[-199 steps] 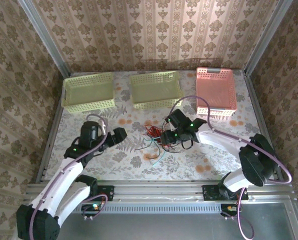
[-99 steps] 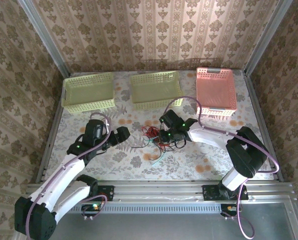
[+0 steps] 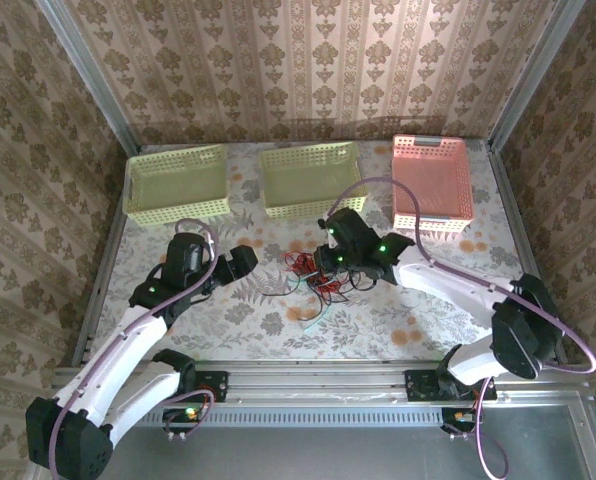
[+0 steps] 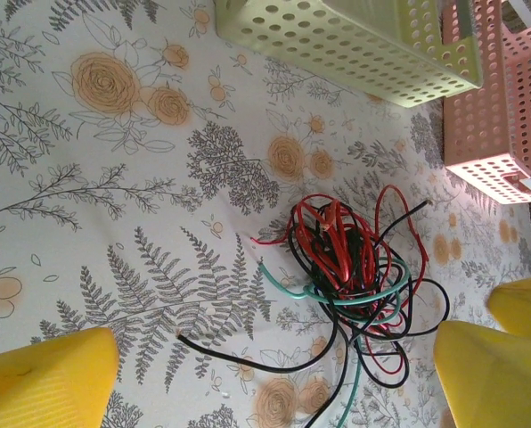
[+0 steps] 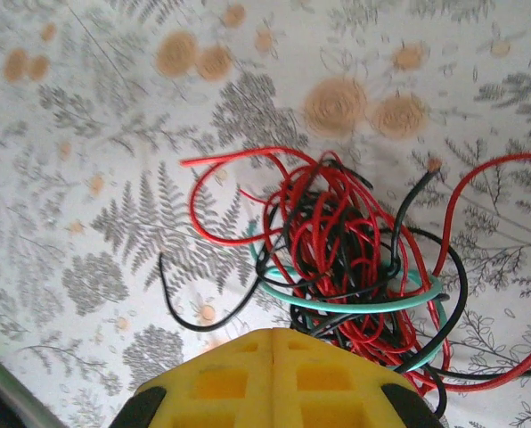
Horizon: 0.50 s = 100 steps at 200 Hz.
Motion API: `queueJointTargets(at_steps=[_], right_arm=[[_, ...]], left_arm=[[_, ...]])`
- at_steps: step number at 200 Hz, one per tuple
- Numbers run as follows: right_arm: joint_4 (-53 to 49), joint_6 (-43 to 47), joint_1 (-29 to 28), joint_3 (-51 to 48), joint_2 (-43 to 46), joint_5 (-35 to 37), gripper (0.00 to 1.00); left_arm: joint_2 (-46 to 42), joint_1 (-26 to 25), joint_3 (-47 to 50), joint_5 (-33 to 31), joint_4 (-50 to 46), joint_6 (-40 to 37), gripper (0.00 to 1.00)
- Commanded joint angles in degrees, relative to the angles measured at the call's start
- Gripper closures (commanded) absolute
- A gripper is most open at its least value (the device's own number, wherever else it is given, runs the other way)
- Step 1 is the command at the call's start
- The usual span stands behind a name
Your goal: Untangle the cables
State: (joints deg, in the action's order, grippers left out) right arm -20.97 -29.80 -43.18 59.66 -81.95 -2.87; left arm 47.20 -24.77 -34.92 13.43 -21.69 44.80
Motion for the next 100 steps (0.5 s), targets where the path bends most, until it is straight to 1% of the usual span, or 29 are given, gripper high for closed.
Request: queueJointTargets(at_steps=[1,4,6,10,17,20,24,28,47,64,100], right_arm=[[-4.1,2.2,-0.5,2.4,1.8,2.7,1.00],[-4.7,2.5,-0.5,2.5,1.8,2.9,1.00],[-4.9,2.6,-0.5,2.7,1.8,3.0,0.96],[-5.5,3.1,-0.4,3.1,1.8,3.2,0.87],[-6.5,4.2,-0.4,3.3,1.8,3.2,0.67],[-6.8,4.6,-0.3,3.5,1.5,3.2,0.60],[-7.4,5.0,-0.2,3.6,0.9,3.4,0.54],[-8.0,5.3,0.0,3.7,0.3,3.6,0.50],[-8.6,6.1,0.9,2.9,-2.0,2.9,0.45],[-7.1,6.1,1.7,0.9,-3.1,0.4,0.40],[-5.8,5.1,2.7,-0.9,-8.2,-1.6,0.39]], left_arm=[[-0.8,-0.4,-1.7,-1.2,-1.2,-1.3,0.08],[-0.7,-0.4,-1.7,-1.2,-1.1,-1.2,0.08],[-0.7,-0.4,-1.6,-1.2,-1.0,-1.2,0.08],[-0.8,-0.4,-1.5,-1.2,-0.9,-1.0,0.07],[-0.8,-0.4,-1.1,-1.1,-0.3,-0.8,0.07],[-0.8,-0.4,-0.9,-1.1,0.0,-0.6,0.07],[-0.8,-0.4,-0.7,-1.1,0.3,-0.5,0.07],[-0.7,-0.4,-0.3,-1.0,0.7,-0.2,0.07],[-0.4,-0.4,1.2,-0.2,2.2,0.8,0.07],[0.0,-0.5,3.0,0.6,3.4,2.1,0.07],[1.4,-1.0,7.0,2.3,8.4,5.5,0.08]])
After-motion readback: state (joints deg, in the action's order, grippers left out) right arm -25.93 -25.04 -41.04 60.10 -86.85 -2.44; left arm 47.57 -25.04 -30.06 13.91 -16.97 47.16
